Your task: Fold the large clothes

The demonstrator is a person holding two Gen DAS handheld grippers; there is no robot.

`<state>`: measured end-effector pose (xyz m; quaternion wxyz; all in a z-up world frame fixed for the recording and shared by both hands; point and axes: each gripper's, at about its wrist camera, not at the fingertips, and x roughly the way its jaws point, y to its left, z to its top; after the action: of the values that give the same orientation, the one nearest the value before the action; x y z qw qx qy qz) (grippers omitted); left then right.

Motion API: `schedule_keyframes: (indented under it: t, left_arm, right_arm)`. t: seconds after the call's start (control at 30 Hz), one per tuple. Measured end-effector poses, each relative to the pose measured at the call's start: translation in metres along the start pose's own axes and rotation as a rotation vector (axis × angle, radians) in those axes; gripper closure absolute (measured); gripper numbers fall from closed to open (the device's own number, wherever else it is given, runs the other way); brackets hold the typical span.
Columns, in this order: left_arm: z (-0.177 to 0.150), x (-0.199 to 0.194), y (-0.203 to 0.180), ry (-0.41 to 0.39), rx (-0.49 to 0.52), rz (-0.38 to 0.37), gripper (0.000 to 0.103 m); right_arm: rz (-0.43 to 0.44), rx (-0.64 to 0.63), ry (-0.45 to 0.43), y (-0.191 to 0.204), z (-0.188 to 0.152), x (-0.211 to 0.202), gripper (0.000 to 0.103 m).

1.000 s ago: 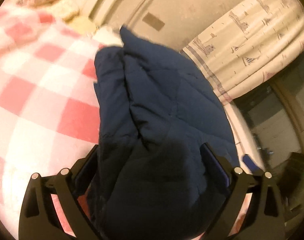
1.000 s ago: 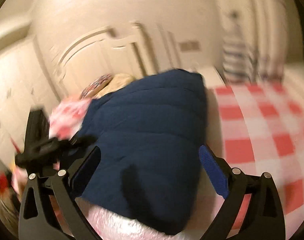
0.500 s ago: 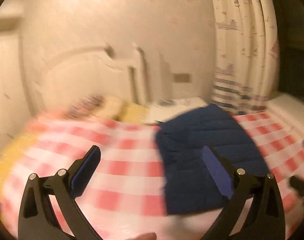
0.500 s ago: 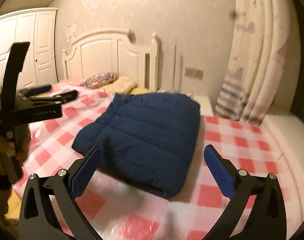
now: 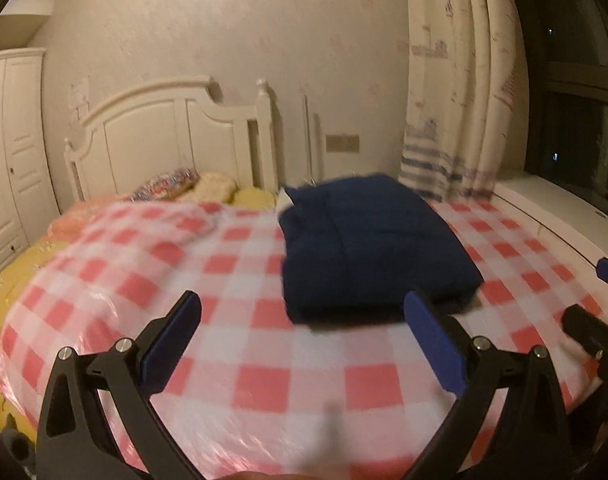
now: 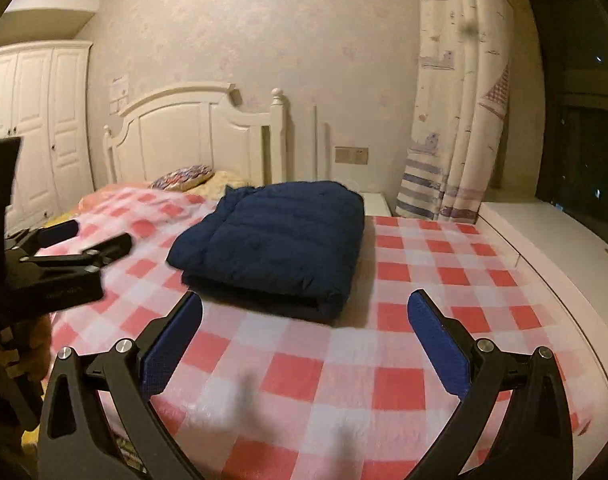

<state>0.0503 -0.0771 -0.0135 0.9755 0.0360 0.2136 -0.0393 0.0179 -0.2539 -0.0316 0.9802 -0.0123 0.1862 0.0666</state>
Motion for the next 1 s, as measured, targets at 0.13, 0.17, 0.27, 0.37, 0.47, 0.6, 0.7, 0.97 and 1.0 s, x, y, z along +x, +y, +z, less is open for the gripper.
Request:
schedule_keyframes:
  t: [0.13,0.17,0.27,0.37,0.47,0.6,0.7,0.97,1.0]
  left_arm:
    - [-0.013,0.001,-0.008,0.012,0.022,-0.023,0.002]
    - [-0.014,0.001,-0.01,0.013,0.032,-0.023,0.002]
    - [-0.02,0.0,-0.009,0.014,0.041,-0.017,0.002]
    - [-0.023,0.001,-0.004,0.029,0.027,-0.019,0.002]
    - [-0.025,0.004,0.001,0.04,0.013,-0.011,0.002]
    - [-0.027,0.005,0.006,0.047,-0.001,-0.01,0.002]
    - [-0.027,0.004,0.006,0.044,0.002,-0.009,0.002]
    - [-0.027,0.0,0.003,0.029,0.026,-0.008,0.002]
    - [-0.027,0.0,0.003,0.029,0.027,-0.009,0.002]
  right_arm:
    - [0.009,-0.031,0.024,0.015,-0.01,-0.002,0.004]
    - [0.009,-0.039,0.027,0.018,-0.012,-0.001,0.004]
    - [0.0,-0.066,0.038,0.027,-0.017,0.002,0.004]
    - [-0.009,-0.066,0.042,0.031,-0.018,0.005,0.004]
    - [-0.011,-0.053,0.041,0.032,-0.019,0.007,0.004]
    - [-0.025,-0.042,0.037,0.031,-0.02,0.007,0.004]
    - [-0.022,-0.028,0.039,0.028,-0.021,0.008,0.004]
    - [-0.014,-0.001,0.054,0.025,-0.024,0.01,0.004]
    - [-0.012,0.002,0.055,0.025,-0.024,0.01,0.004]
